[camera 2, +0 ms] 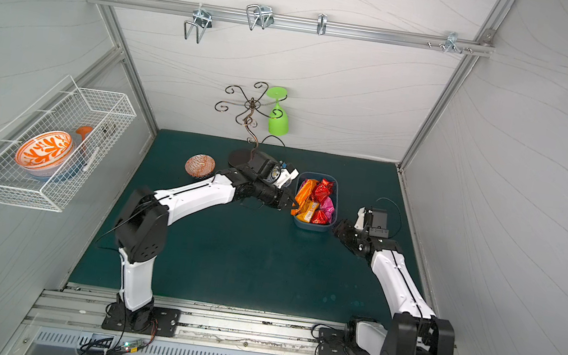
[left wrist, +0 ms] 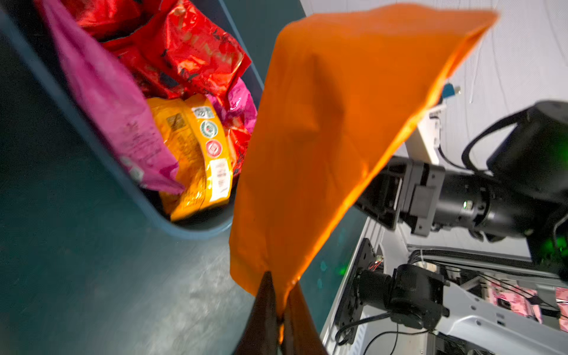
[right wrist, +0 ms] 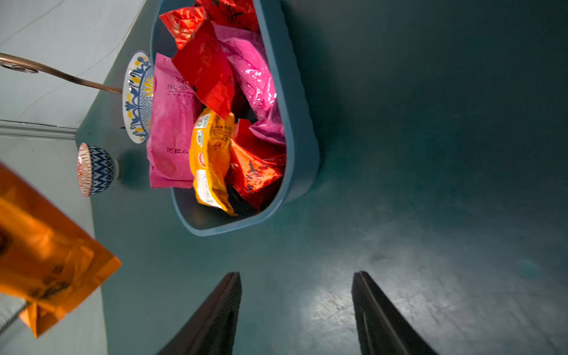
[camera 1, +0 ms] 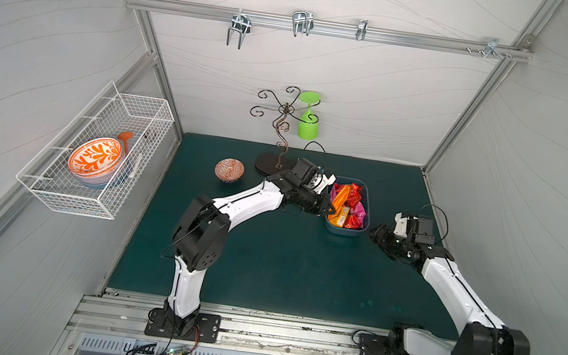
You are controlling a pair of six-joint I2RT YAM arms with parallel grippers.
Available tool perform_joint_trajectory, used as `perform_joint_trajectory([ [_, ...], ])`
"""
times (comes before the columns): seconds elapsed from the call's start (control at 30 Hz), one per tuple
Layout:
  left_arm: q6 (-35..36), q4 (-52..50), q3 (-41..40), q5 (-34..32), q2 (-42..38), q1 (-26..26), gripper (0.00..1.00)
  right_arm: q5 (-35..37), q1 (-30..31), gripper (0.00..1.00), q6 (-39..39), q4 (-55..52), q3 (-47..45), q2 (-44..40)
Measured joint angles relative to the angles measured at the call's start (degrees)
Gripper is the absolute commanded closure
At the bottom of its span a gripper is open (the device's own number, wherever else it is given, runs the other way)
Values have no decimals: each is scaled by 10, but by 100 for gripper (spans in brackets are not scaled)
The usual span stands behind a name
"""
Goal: Put the tea bags into the storage box
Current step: Place the tea bag in the storage box.
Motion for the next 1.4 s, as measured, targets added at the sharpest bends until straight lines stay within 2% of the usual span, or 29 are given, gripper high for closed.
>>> perform_joint_trajectory([
  [0.17, -69, 52, 66, 32, 93, -9, 92, 24, -6, 36, 21, 10, -51, -59],
  [0.43, -120, 76, 142, 30, 173, -26, 94, 44, -15, 36, 32, 5, -68, -105],
  [0.6, -126, 72, 147, 10, 181, -27, 91, 45, -15, 36, 32, 3, -68, -110],
  [0.9, -103, 34, 166, -43, 181, -27, 72, 52, -15, 36, 21, -8, -58, -110],
  [1.4, -61, -42, 171, -145, 155, -27, 66, 59, -15, 36, 3, -15, -34, -113],
])
